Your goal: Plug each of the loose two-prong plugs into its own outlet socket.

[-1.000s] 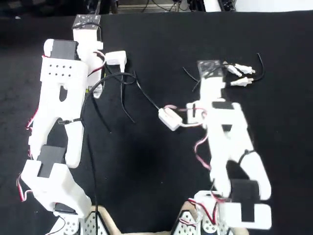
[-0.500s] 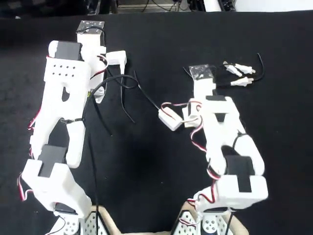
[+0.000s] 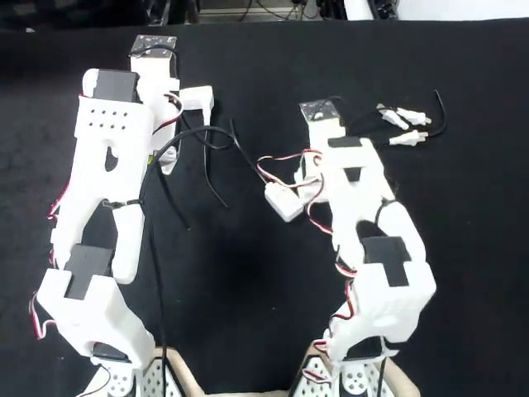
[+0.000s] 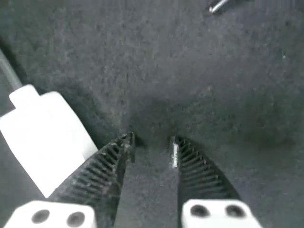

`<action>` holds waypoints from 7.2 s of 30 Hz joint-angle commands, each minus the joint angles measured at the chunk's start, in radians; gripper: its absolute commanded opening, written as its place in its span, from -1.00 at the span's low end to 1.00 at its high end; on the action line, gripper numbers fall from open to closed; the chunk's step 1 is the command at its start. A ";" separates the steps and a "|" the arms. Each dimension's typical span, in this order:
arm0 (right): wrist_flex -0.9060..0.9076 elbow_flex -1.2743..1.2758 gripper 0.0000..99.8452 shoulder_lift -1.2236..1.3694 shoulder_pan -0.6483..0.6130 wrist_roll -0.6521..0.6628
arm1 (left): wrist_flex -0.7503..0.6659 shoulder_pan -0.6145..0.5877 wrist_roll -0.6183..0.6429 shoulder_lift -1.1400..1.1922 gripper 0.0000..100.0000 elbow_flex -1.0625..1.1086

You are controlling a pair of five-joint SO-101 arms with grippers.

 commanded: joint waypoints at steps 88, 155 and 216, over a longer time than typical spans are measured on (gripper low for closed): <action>0.094 -0.028 -0.77 -0.015 -0.118 0.230 | -0.158 -0.179 0.348 -0.012 -0.94 0.150; 0.133 -0.496 -0.76 0.302 -0.620 0.224 | -0.170 -0.377 0.350 -0.015 -0.94 0.097; 0.051 -0.101 -0.77 0.056 -0.043 0.068 | -0.163 -0.051 0.595 -0.015 -0.94 0.097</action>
